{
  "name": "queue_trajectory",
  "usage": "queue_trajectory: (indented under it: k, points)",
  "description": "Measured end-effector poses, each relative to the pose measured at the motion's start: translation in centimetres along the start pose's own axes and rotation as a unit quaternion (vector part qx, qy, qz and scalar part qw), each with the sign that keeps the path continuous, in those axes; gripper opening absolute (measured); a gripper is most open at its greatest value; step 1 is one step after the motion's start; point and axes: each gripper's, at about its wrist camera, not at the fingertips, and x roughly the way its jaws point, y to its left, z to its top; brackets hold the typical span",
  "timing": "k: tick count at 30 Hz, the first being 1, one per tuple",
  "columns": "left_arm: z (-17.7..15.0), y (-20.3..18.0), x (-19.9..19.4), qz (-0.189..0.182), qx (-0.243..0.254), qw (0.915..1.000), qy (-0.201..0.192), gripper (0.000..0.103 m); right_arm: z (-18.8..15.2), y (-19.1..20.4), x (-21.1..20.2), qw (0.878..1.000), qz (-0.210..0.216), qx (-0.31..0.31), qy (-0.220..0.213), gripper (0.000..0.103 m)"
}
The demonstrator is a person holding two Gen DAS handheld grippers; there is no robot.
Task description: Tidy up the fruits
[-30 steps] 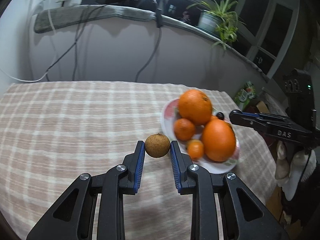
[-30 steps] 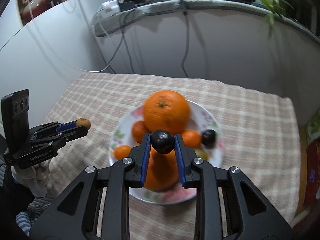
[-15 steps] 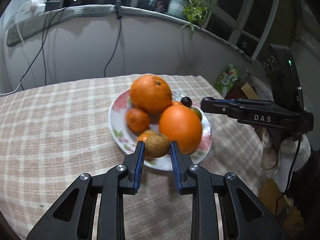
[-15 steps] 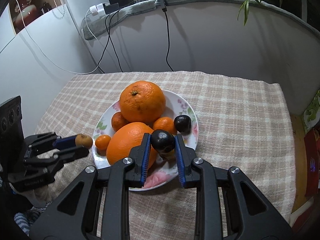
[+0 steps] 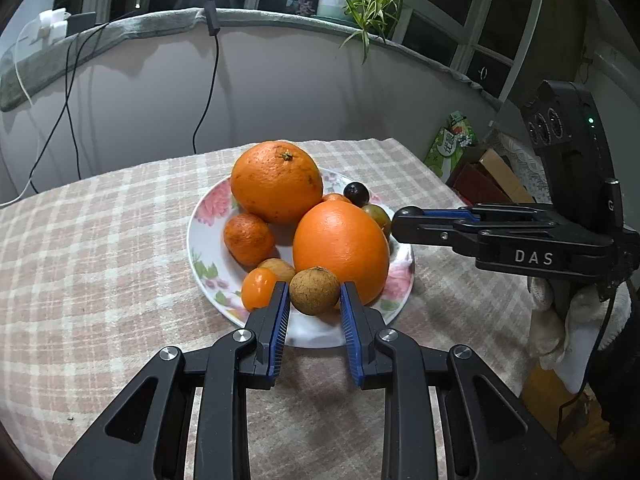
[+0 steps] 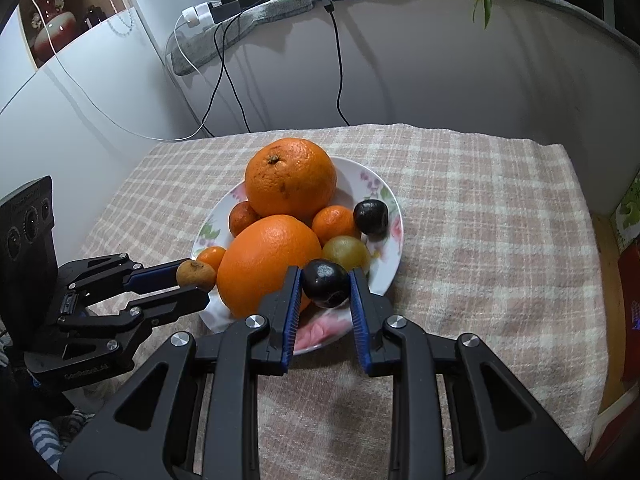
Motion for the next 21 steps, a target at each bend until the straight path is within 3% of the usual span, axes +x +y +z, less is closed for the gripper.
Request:
queue_trajectory:
  k: [8, 11, 12, 16, 21]
  points:
    - [0.03, -0.14, 0.18, 0.009, 0.005, 0.9999, -0.001, 0.025, -0.08, 0.1, -0.06, 1.0, 0.007, 0.001, -0.001, 0.025]
    - [0.05, -0.22, 0.14, 0.012, 0.007, 0.9999, -0.003, 0.036, -0.1, 0.31, -0.14, 1.0, 0.007, -0.001, -0.002, 0.025]
    - [0.07, -0.23, 0.1, 0.012, 0.007, 0.9999, -0.003, 0.036, -0.08, 0.35, -0.13, 1.0, 0.007, -0.002, -0.002, 0.027]
    - [0.1, -0.23, 0.01, 0.013, 0.008, 0.9999, -0.006, 0.036, 0.03, 0.45, -0.31, 1.0, 0.006, -0.003, -0.008, 0.05]
    - [0.06, -0.15, -0.17, 0.013, 0.005, 0.9999, -0.008, 0.036, 0.16, 0.55, -0.55, 1.0, 0.008, -0.003, -0.011, 0.05]
